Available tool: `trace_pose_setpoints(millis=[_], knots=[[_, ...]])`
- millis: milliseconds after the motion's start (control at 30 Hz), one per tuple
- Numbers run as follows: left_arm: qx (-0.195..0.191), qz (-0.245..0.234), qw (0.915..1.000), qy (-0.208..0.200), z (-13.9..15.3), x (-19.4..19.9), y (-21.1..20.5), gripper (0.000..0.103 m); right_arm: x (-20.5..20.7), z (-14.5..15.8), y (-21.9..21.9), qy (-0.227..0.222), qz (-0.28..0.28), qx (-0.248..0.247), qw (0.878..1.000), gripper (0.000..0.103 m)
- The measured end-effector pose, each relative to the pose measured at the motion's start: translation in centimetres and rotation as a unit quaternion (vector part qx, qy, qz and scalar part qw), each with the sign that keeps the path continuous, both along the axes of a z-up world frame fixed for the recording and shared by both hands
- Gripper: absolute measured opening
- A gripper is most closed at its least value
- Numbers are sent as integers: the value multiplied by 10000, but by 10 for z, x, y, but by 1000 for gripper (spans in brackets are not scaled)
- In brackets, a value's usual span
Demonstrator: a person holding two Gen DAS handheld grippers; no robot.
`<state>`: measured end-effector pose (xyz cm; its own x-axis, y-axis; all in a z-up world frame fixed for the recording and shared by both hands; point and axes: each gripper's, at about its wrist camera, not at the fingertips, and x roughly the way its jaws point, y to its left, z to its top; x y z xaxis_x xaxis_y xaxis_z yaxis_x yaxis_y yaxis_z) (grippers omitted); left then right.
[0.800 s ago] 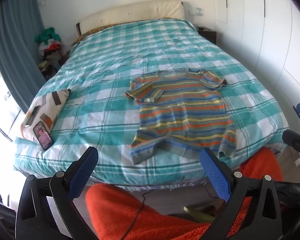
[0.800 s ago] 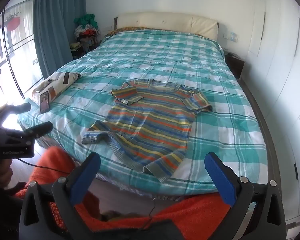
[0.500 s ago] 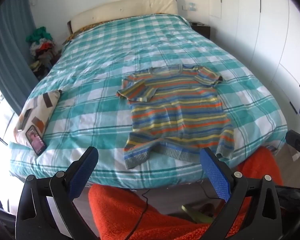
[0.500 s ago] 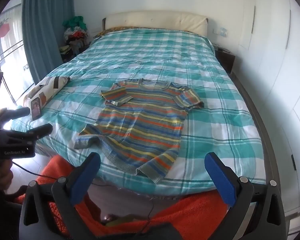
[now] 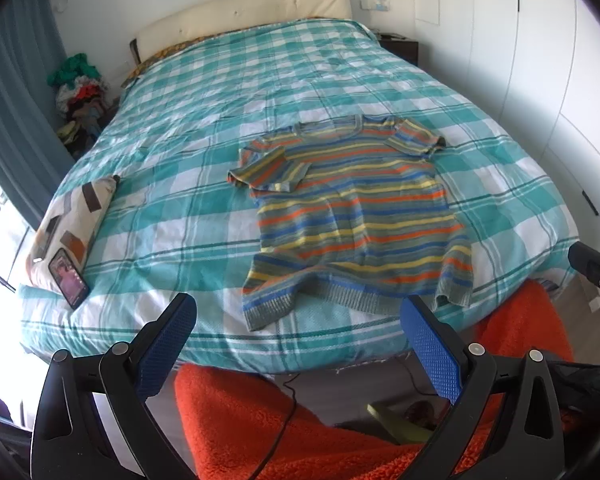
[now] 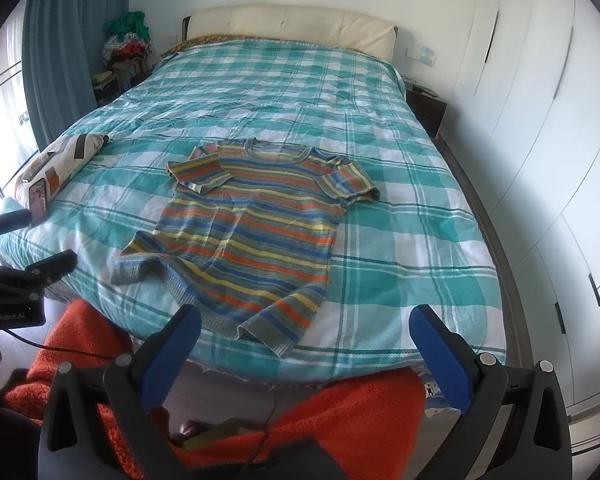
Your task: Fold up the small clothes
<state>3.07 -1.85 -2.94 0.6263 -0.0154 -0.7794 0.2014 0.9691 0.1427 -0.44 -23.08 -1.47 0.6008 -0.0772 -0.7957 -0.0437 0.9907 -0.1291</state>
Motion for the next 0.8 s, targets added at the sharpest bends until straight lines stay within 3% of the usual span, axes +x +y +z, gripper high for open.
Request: trace_pose_setpoints(millis=[800], knots=[[38, 16, 9999, 117, -8, 2, -2, 102, 0, -5, -6, 112, -286, -262, 9992, 103]])
